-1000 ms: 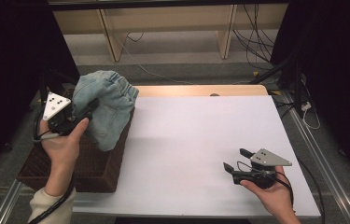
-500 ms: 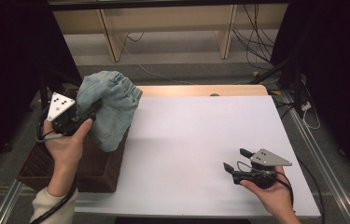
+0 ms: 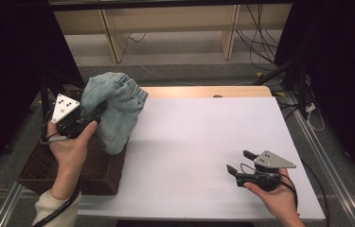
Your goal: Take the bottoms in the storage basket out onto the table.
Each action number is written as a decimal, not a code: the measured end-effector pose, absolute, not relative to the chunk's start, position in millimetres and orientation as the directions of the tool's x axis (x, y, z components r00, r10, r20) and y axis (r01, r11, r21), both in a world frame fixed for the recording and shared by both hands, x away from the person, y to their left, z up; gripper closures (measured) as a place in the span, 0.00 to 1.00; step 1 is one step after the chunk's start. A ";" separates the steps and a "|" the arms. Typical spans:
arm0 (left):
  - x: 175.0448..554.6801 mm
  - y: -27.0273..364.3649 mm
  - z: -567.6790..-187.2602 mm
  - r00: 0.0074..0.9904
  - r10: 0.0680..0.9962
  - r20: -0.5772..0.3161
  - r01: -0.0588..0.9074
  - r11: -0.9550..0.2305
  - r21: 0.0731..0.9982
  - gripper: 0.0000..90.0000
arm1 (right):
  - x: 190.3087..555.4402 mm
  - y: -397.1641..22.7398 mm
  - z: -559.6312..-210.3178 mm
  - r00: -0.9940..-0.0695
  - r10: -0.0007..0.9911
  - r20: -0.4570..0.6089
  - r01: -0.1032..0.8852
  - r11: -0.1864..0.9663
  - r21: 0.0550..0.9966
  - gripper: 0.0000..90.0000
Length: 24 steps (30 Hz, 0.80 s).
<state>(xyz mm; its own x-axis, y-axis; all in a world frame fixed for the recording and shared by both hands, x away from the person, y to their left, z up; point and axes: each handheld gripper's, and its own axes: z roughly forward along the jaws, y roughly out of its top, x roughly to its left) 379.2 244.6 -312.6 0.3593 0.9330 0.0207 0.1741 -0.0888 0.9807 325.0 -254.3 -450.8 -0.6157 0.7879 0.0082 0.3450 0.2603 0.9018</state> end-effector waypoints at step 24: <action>379.1 233.2 -312.1 0.383 0.924 0.027 0.171 -0.100 0.980 0.80 | 325.1 -254.6 -450.7 -0.613 0.790 0.008 0.347 0.260 0.901 0.23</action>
